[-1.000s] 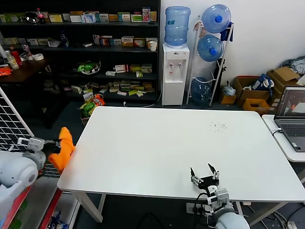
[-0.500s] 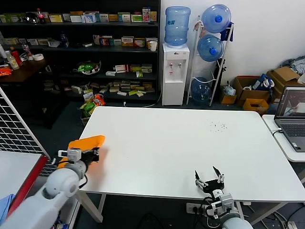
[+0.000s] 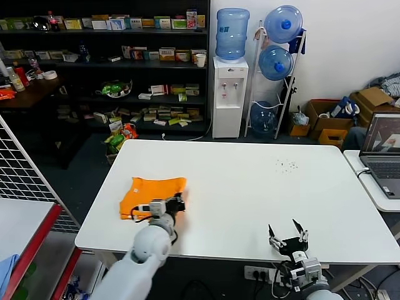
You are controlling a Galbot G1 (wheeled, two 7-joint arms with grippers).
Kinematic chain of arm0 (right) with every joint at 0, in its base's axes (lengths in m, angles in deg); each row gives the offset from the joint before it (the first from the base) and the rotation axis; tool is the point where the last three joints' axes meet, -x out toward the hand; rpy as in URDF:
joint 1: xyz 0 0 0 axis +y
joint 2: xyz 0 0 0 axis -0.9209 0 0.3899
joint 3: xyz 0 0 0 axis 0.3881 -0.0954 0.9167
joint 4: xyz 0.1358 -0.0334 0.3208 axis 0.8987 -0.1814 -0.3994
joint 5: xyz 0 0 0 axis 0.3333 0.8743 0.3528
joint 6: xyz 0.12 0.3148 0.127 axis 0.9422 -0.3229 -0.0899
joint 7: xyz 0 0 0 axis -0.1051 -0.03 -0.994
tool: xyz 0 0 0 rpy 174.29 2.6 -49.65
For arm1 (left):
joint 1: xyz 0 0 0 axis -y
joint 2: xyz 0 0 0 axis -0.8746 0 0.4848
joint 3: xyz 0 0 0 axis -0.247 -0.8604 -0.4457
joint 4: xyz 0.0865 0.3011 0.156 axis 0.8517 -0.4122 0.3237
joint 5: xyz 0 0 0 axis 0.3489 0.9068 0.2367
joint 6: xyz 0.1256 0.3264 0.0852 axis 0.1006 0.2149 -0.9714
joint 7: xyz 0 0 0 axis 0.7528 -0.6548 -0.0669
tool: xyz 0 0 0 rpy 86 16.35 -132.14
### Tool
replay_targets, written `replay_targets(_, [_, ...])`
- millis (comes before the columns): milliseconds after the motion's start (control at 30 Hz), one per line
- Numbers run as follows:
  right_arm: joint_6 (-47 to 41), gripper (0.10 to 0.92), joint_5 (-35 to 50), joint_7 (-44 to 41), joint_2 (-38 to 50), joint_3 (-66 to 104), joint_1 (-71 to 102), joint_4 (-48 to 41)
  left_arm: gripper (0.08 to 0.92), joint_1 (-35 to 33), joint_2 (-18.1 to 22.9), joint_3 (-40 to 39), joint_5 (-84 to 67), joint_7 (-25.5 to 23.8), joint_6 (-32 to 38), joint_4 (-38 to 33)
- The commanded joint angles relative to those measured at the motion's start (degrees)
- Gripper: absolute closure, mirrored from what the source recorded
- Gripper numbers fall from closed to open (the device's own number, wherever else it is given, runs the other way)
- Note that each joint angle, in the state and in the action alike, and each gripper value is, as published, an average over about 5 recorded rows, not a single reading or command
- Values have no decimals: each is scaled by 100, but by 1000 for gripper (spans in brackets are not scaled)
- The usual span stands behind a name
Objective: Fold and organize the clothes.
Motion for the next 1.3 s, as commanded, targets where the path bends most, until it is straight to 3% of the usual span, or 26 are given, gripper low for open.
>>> replay_targets(33, [5,203,127,15,30,213,83,-73,908,45,1944,-521,818,124,499,789])
replay_targets(300, [-68,203,271,100,-42,228,-40,-201,885,202,1944,-508,45,-49,2233,1242])
replay_targets(433, [-77,203,284,128,-124,203,-160,-272,788,166,1944,-464,-93,-267,2689,1215])
replay_targets(567, [-68,203,239,49,-169,202,-212,-236,676,10,1843,-604,268,-565,2691,697])
replay_targets(667, [-47,203,209,-163,-222,294,-202,-178,598,-240,1188,-637,730,-947,2784,224])
replay_targets(833, [-220,203,-46,-1001,-634,894,-290,-131,450,-1008,-258,-69,1640,-1576,3410,-337])
replay_targets(933, [-326,203,-182,-1553,-997,1318,-453,-170,364,-1441,-638,468,2303,-1748,3723,-447])
replay_targets(1133, [-160,203,-349,-2151,-1410,1580,-584,-141,208,-1865,-478,1515,3507,-1858,3642,-370])
replay_targets(1300, [81,203,-348,-2251,-1462,1609,-559,-127,179,-2036,-338,2090,3654,-1895,3724,-220])
